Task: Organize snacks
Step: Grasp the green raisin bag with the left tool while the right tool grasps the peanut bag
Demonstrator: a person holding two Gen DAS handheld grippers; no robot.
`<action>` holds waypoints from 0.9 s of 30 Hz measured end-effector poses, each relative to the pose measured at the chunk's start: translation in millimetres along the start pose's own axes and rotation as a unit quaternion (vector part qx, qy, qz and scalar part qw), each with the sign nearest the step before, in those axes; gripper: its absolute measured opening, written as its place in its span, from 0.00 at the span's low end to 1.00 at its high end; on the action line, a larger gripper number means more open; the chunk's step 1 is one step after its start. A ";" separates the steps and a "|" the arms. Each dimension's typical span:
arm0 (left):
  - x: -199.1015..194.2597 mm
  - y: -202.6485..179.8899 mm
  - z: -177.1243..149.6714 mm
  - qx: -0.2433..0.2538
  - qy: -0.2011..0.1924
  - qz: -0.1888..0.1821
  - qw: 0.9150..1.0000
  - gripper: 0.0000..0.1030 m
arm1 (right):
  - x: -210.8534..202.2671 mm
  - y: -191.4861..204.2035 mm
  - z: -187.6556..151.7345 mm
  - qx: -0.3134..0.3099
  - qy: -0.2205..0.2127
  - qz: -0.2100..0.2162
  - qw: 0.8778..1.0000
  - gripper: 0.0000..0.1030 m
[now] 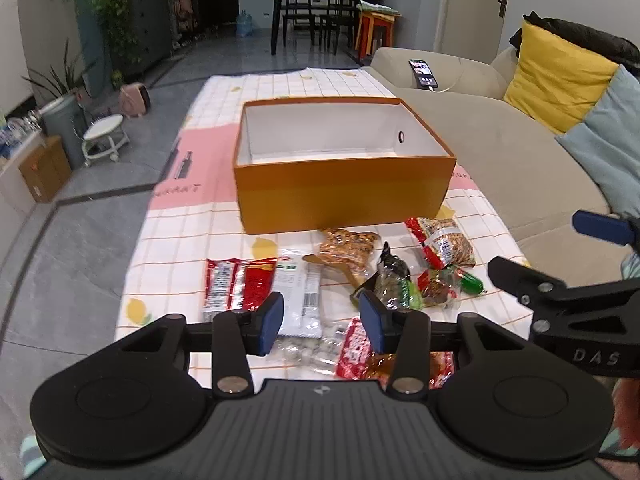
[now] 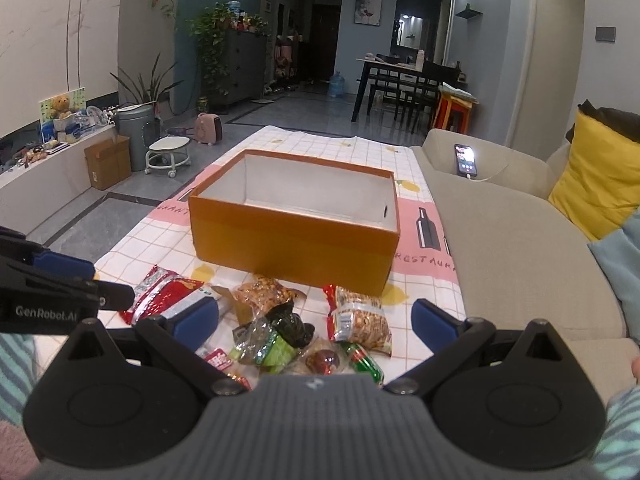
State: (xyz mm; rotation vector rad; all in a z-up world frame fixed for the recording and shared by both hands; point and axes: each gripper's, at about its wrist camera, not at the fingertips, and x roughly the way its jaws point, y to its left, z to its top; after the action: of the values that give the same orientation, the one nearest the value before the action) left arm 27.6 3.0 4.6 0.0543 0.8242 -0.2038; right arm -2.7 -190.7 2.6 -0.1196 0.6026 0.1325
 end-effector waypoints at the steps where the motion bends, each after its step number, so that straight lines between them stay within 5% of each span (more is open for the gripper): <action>1: 5.2 0.7 3.1 -0.004 0.003 -0.010 1.000 0.50 | 4.5 -1.2 1.3 0.002 0.003 0.003 1.000 0.95; 7: 33.3 -0.8 15.1 -0.024 0.020 -0.036 0.999 0.51 | 37.3 -9.3 3.8 0.017 0.030 0.011 0.999 0.83; 10: 49.9 -6.3 16.0 -0.030 0.033 -0.051 0.998 0.64 | 54.6 -16.0 3.8 0.012 0.039 0.002 0.999 0.79; 16: 85.2 -21.1 11.5 -0.023 0.057 -0.071 0.996 0.65 | 94.9 -35.4 -3.5 0.022 0.076 0.008 0.997 0.67; 24: 131.3 -30.8 5.5 -0.026 0.102 -0.080 0.991 0.66 | 144.8 -56.3 -15.4 0.018 0.112 0.039 0.993 0.67; 27: 145.0 -33.0 3.9 -0.030 0.118 -0.077 0.990 0.66 | 159.7 -59.5 -16.9 0.012 0.117 0.036 0.992 0.76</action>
State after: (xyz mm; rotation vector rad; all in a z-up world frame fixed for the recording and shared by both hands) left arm 119.6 -52.9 -98.1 -0.0426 1.0717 -0.3235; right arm 127.7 -237.6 -98.1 -0.0900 0.8425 0.1832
